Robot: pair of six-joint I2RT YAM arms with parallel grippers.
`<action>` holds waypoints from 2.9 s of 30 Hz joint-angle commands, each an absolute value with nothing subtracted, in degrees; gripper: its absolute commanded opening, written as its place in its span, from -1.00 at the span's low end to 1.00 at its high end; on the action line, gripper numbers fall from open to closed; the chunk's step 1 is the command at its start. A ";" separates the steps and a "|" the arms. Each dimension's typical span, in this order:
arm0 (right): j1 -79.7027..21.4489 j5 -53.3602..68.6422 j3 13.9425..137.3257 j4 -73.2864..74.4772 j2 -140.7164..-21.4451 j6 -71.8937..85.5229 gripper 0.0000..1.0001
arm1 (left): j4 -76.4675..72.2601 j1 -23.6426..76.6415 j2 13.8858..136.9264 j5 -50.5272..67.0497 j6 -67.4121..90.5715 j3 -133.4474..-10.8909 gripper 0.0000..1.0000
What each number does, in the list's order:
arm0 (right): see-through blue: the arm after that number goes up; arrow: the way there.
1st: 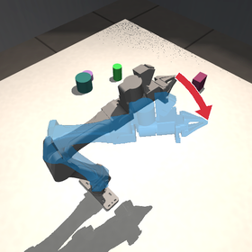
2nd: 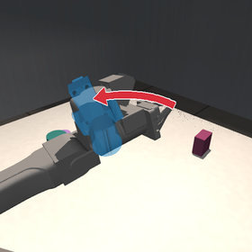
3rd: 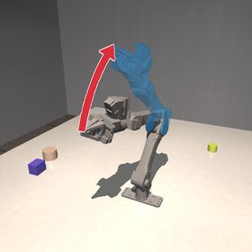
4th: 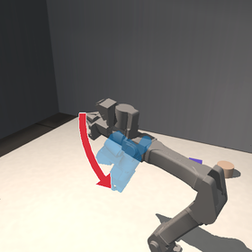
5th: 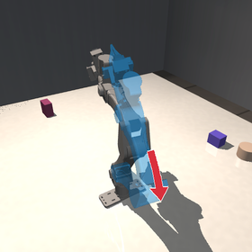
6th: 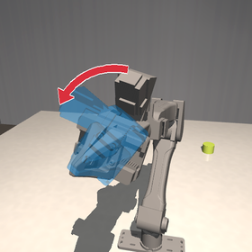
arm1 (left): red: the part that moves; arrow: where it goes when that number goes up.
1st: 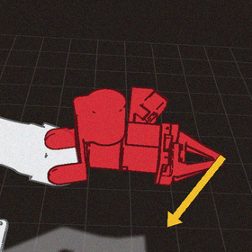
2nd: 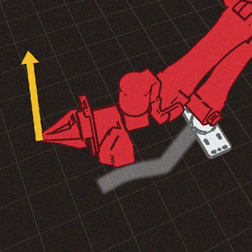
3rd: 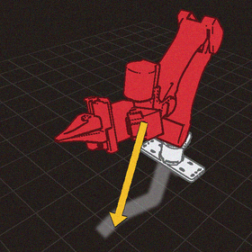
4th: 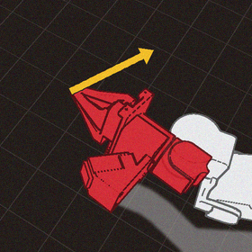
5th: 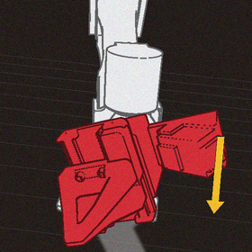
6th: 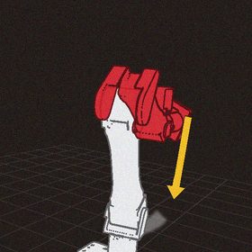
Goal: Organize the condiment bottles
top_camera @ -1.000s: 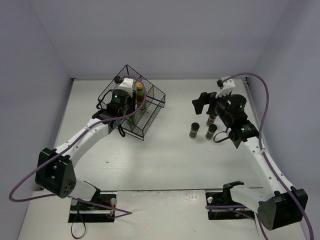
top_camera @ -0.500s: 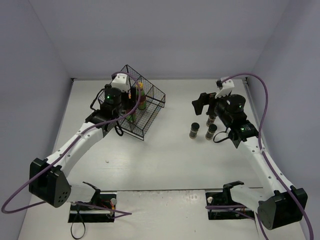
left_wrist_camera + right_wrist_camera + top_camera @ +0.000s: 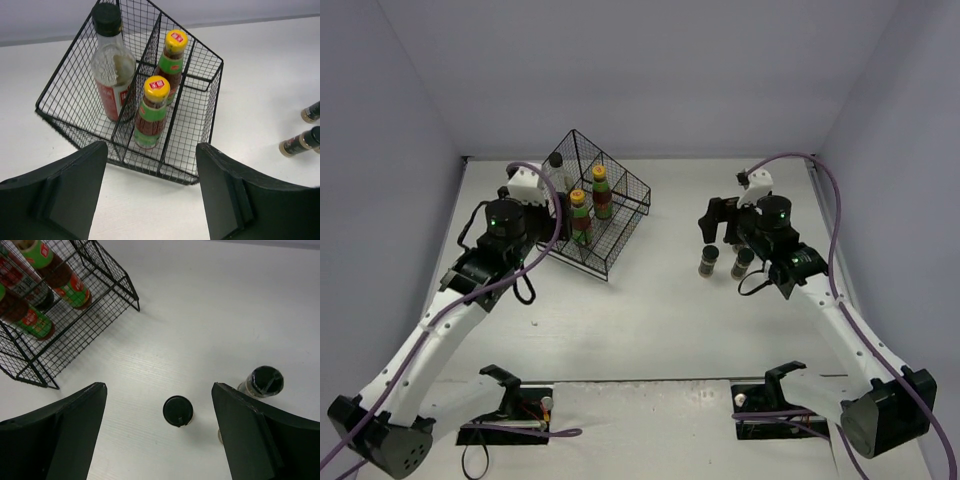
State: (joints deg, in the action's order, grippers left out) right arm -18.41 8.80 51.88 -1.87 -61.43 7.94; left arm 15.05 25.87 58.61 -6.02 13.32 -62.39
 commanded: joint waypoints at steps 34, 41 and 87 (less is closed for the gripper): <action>-23.55 -2.63 46.32 -3.43 -77.96 13.98 -0.04 | 17.23 24.87 42.27 -13.01 10.90 -45.53 0.42; -25.49 -2.38 51.76 -3.78 -75.59 7.83 -1.00 | 17.67 24.79 42.98 -13.62 10.81 -45.62 0.42; -29.62 23.03 107.40 5.10 -120.58 -13.89 -0.78 | 17.14 24.43 44.38 -13.71 10.11 -44.38 0.42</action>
